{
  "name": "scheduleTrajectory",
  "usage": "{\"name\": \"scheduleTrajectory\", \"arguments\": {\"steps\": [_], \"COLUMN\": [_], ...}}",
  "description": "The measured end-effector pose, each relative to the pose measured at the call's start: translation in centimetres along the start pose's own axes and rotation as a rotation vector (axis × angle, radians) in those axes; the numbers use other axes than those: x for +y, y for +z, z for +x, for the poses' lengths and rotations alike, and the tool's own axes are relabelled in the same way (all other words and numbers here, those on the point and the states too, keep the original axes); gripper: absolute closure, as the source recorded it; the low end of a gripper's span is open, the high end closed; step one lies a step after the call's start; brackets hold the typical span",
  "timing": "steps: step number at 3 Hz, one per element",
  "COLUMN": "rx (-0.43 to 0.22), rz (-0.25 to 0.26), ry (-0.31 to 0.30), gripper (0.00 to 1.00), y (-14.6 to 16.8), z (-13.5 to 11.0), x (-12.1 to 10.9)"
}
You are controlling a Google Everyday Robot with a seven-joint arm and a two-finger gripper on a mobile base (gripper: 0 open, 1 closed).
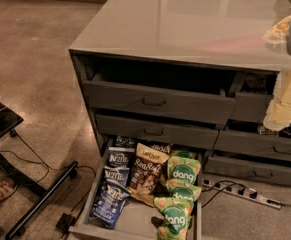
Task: Pick brown chip bag from bottom drawer and place on counter
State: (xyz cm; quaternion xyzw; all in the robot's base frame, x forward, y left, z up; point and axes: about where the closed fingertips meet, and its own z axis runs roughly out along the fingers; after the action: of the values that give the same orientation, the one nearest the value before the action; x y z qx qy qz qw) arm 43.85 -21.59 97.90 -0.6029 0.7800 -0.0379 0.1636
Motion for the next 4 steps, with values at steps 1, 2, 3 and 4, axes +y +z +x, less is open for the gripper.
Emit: {"name": "scheduleTrajectory", "arguments": {"steps": [1,2,3,4], "rx": [0.0,0.0,0.0,-0.023], "rz": [0.0,-0.064,-0.064,-0.091], "ry": [0.0,0.02,0.02,0.044], "gripper": [0.0,0.0,0.0,0.0], "y": [0.0,3.3,3.3,5.5], "z": [0.0,0.1,0.1,-0.5], "x": [0.0,-0.9,-0.9,-0.3]}}
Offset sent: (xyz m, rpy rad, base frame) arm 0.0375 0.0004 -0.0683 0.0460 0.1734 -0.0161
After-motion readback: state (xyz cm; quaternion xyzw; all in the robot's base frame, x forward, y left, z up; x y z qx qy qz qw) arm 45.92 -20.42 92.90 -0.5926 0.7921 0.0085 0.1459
